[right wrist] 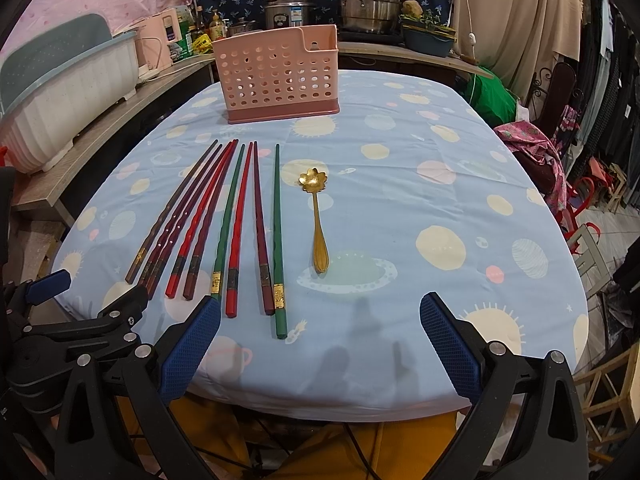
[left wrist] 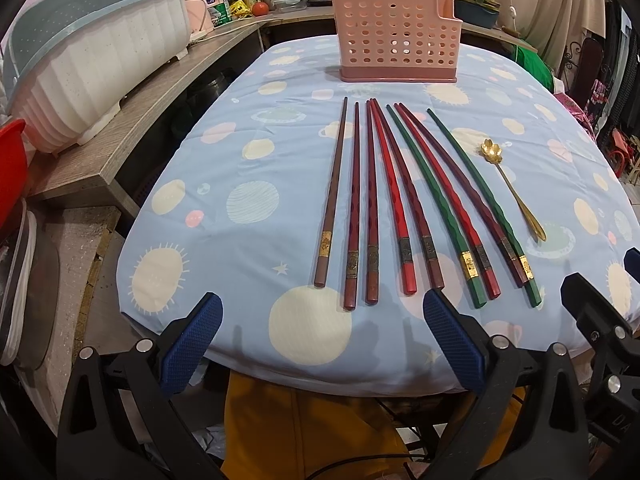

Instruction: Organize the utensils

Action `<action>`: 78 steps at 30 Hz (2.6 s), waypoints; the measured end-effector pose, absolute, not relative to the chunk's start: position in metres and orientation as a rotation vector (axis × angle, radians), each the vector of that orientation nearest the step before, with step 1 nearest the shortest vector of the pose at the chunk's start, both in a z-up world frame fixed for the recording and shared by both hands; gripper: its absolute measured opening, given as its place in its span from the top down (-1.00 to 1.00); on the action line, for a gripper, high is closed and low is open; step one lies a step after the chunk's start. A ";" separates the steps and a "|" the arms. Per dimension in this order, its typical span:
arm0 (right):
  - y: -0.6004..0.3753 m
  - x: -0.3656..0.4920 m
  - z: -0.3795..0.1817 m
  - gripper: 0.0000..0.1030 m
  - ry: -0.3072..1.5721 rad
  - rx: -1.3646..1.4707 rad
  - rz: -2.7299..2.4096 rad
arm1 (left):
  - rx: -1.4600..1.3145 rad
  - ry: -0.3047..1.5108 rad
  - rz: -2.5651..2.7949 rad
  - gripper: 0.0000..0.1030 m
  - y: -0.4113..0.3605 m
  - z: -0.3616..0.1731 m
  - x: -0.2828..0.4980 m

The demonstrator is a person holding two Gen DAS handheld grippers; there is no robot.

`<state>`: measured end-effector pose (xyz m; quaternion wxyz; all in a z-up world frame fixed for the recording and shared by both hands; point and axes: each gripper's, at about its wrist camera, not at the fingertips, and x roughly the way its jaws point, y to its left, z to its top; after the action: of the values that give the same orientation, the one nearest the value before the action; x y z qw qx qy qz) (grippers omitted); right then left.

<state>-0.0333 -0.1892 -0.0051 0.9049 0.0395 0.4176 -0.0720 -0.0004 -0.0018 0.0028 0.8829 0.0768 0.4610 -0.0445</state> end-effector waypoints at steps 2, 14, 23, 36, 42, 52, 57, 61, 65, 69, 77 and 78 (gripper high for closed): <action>-0.189 -0.033 -0.005 -0.86 0.863 0.082 -0.148 | 0.159 0.958 -0.092 -0.86 -0.001 0.003 0.000; -0.188 -0.034 -0.005 -0.86 0.859 0.079 -0.147 | 0.162 0.955 -0.093 -0.86 -0.003 0.003 -0.002; -0.189 -0.033 -0.005 -0.86 0.860 0.080 -0.146 | 0.161 0.955 -0.092 -0.86 -0.002 0.003 -0.002; -0.189 -0.034 -0.004 -0.86 0.859 0.081 -0.146 | 0.161 0.954 -0.092 -0.86 -0.003 0.003 -0.002; -0.189 -0.034 -0.004 -0.86 0.860 0.081 -0.146 | 0.162 0.954 -0.092 -0.86 -0.003 0.003 -0.002; -0.189 -0.034 -0.005 -0.86 0.859 0.082 -0.146 | 0.163 0.952 -0.093 -0.86 -0.003 0.003 -0.002; -0.189 -0.034 -0.005 -0.86 0.860 0.082 -0.146 | 0.163 0.953 -0.092 -0.86 -0.003 0.003 -0.003; -0.189 -0.034 -0.005 -0.86 0.860 0.082 -0.145 | 0.163 0.952 -0.092 -0.86 -0.003 0.003 -0.003; -0.190 -0.034 -0.006 -0.86 0.860 0.082 -0.145 | 0.163 0.952 -0.092 -0.86 -0.003 0.003 -0.003; -0.190 -0.034 -0.006 -0.86 0.860 0.083 -0.145 | 0.163 0.951 -0.093 -0.86 -0.003 0.003 -0.002; -0.192 -0.030 -0.005 -0.86 0.852 0.092 -0.142 | 0.148 0.951 -0.079 -0.86 0.002 0.006 0.007; -0.194 -0.027 -0.006 -0.86 0.852 0.094 -0.143 | 0.139 0.952 -0.073 -0.86 0.004 0.006 0.011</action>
<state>-0.0272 -0.1943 -0.0056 0.9070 0.0454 0.4128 -0.0690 0.0115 0.0036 0.0062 0.8859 0.0670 0.4577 -0.0352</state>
